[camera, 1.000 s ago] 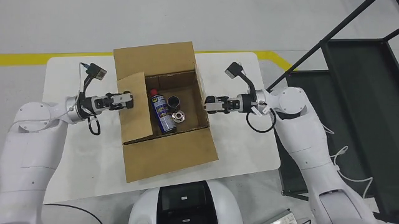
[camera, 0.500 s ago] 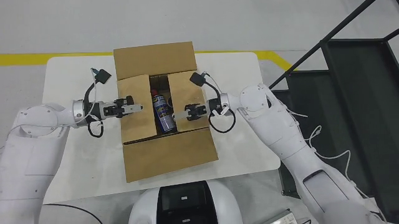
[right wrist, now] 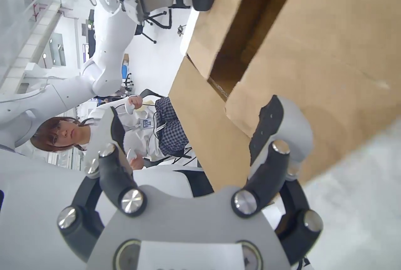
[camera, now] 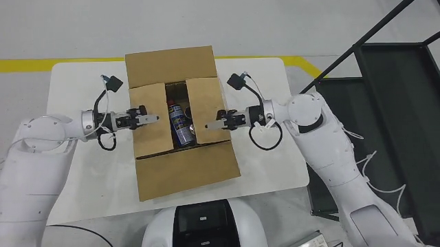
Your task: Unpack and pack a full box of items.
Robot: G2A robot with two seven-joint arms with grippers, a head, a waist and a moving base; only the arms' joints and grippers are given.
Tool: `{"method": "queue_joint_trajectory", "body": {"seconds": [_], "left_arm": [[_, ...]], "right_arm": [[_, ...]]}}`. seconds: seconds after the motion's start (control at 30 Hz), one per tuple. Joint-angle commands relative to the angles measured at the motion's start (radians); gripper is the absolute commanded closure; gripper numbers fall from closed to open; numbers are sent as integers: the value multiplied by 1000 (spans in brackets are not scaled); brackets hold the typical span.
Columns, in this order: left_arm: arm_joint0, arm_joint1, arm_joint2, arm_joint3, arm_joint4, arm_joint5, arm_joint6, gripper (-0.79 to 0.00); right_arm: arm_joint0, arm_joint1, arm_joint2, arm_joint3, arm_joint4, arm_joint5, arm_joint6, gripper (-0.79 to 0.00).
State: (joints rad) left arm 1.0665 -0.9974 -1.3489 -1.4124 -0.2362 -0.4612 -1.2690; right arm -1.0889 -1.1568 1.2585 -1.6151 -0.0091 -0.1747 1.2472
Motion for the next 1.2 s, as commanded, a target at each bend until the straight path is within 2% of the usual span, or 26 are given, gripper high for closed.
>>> {"method": "queue_joint_trajectory", "body": {"seconds": [0.0, 0.1, 0.2, 0.37, 0.53, 0.73, 1.17], "left_arm": [[8, 5, -31, 4, -91, -10, -24, -785], [28, 13, -85, 3, -190, -26, -43, -785], [59, 21, -140, -5, -272, -40, -49, -785], [129, 31, -212, -40, -347, -61, -29, -785], [193, 37, -262, -54, -387, -88, -1, -785], [214, 39, -274, -29, -400, -81, 22, -785], [249, 41, -287, -19, -415, -88, 34, -785]], "right_arm": [[-66, 18, 83, -39, -16, 29, 11, -785], [-150, 36, 154, -74, -29, 51, 36, -785], [-205, 45, 165, -74, -43, 69, 62, -785], [-241, 52, 138, -35, -41, 80, 96, -785], [-244, 54, 54, -38, -75, 107, 159, -785], [-209, 50, -15, 1, 9, 96, 213, -785], [-152, 51, -85, 25, 84, 61, 222, -785]]}}
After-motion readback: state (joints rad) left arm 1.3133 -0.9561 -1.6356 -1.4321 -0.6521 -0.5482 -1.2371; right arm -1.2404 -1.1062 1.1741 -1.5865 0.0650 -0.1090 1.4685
